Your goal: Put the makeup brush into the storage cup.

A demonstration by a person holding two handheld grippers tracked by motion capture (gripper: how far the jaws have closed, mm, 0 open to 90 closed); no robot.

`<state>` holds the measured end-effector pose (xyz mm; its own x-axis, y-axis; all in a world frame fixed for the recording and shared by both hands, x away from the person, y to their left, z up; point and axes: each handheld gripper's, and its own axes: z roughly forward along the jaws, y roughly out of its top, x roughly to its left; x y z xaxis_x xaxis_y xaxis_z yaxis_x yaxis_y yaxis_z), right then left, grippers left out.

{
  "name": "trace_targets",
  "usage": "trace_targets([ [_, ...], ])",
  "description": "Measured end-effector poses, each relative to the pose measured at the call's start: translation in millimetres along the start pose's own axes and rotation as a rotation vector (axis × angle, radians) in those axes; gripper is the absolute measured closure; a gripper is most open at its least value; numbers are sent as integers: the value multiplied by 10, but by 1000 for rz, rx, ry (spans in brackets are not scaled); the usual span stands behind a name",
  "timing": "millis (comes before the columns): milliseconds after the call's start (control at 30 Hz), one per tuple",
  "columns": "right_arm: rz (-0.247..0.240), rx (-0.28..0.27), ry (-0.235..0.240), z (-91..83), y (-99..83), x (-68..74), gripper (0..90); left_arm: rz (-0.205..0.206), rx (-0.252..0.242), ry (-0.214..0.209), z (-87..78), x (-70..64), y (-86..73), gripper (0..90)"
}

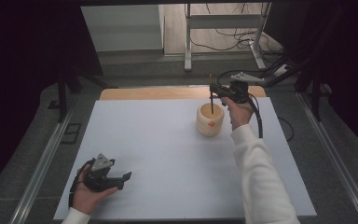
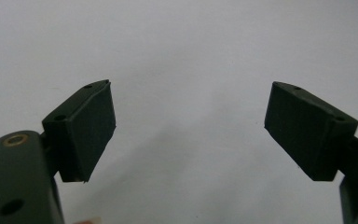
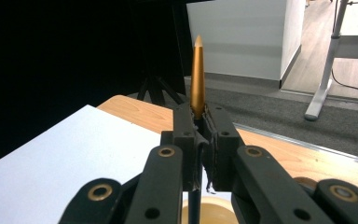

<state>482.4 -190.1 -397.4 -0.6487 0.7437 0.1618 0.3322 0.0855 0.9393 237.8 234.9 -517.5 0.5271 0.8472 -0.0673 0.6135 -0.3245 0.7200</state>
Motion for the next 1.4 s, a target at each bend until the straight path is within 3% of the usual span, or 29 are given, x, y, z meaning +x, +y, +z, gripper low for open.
trace_targets([
  [1100,3,51,7,130,-415,-104,847,2,2,-1,9,-2,-5,168],
  [1400,-1,58,7,132,-441,-111,846,2,0,-1,7,-3,-3,168],
])
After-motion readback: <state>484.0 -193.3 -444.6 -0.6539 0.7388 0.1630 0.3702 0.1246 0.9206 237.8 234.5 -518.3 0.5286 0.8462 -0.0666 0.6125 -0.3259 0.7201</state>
